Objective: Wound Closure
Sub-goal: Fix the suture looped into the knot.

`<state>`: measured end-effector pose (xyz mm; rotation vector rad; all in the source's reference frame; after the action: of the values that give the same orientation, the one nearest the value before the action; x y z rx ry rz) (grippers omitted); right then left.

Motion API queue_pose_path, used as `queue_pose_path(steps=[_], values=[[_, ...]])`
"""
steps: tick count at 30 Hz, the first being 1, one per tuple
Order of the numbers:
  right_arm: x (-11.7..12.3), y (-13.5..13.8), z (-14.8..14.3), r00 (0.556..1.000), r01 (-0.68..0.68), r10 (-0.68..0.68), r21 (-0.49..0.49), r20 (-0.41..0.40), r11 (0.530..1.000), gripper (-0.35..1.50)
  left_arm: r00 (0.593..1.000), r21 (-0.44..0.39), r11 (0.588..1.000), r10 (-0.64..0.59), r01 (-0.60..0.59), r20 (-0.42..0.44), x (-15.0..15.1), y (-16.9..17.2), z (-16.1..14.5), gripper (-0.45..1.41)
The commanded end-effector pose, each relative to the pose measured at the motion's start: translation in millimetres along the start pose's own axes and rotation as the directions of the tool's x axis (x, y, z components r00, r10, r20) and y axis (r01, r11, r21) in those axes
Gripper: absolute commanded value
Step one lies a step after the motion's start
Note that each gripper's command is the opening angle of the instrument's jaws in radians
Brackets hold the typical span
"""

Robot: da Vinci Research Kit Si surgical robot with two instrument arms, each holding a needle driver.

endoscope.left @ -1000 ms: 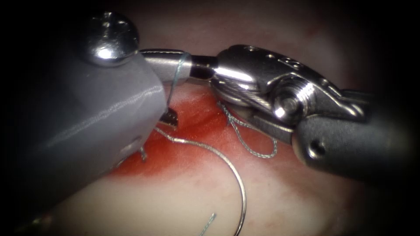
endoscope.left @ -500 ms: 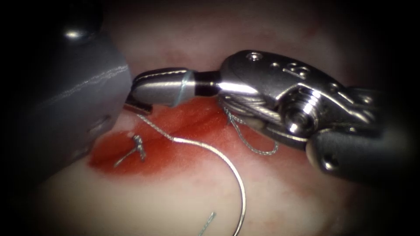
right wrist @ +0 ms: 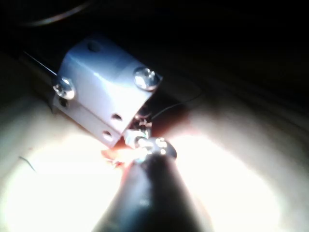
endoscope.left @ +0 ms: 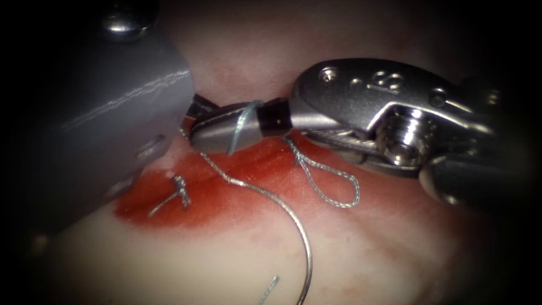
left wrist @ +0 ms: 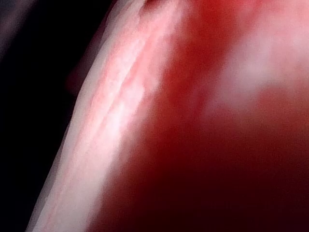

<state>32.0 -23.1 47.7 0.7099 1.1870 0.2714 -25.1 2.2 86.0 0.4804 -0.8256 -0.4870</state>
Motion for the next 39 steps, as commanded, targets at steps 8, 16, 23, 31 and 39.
queue_pose_path(steps=[8,16,23,31,39], values=[[1.7,-0.3,1.4,0.957,0.06,-0.047,-0.035,0.286,0.998,-0.35,1.0,-0.025,1.0,-0.009,0.009,0.014,-2.9,1.3,-0.2,-0.45],[1.5,-1.0,1.6,0.833,0.054,0.006,-0.093,0.553,0.994,-0.35,0.998,-0.014,0.999,-0.037,0.038,0.05,-4.8,1.0,-1.5,-0.45],[0.7,-1.3,-0.3,0.757,-0.025,0.157,-0.213,0.635,0.977,-0.35,0.997,0.013,0.999,-0.052,0.051,0.058,-5.7,0.1,-2.7,-0.45],[-0.4,-1.0,-3.8,0.722,-0.088,0.3,-0.346,0.624,0.934,-0.35,0.996,0.013,0.998,-0.063,0.062,0.062,-6.4,-0.3,-2.6,-0.45],[-1.6,-0.8,-5.5,0.609,0.032,0.31,-0.413,0.73,0.91,-0.35,0.996,-0.013,0.998,-0.062,0.063,0.06,-6.2,-0.4,-1.6,-0.45]])
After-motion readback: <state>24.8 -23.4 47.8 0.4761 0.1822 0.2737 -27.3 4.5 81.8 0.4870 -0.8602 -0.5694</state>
